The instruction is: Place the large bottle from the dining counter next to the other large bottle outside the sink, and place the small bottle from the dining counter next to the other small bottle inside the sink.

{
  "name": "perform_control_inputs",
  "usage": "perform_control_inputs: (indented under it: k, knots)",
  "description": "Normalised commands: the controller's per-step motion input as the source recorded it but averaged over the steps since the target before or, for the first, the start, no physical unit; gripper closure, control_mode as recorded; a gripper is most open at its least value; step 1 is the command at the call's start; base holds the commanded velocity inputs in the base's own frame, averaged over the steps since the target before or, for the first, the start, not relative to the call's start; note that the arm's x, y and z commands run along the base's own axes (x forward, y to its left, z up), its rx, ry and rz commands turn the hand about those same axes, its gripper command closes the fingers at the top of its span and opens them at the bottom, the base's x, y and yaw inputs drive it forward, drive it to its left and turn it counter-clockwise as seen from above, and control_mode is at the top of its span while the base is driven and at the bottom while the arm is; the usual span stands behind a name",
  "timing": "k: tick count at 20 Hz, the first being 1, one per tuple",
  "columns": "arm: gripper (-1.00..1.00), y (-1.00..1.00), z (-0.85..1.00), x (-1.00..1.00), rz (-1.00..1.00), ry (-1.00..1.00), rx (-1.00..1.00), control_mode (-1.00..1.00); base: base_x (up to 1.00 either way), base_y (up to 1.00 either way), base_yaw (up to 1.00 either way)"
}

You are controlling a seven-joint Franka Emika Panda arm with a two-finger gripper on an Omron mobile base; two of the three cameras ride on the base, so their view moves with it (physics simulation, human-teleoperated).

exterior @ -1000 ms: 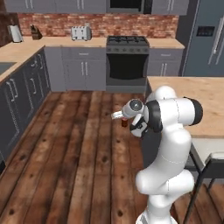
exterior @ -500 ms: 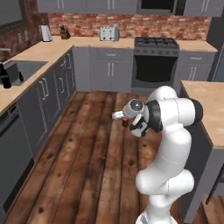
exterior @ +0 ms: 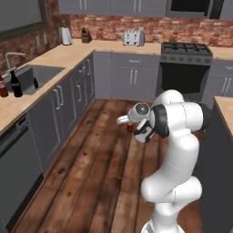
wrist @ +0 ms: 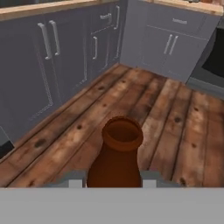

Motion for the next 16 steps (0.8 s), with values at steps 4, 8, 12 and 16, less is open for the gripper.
perform_control_inputs:
  k: [4,8,12,16]
  knots:
    - [1.0,0.0,0.0,0.0,0.0,0.0,0.0,1.0,0.88,0.0,0.23]
    - [1.0,0.0,0.0,0.0,0.0,0.0,0.0,1.0,0.83,0.0,0.24]
    - [1.0,0.0,0.0,0.0,0.0,0.0,0.0,1.0,0.79,0.0,0.24]
    - [1.0,0.0,0.0,0.0,0.0,0.0,0.0,1.0,0.76,0.0,0.25]
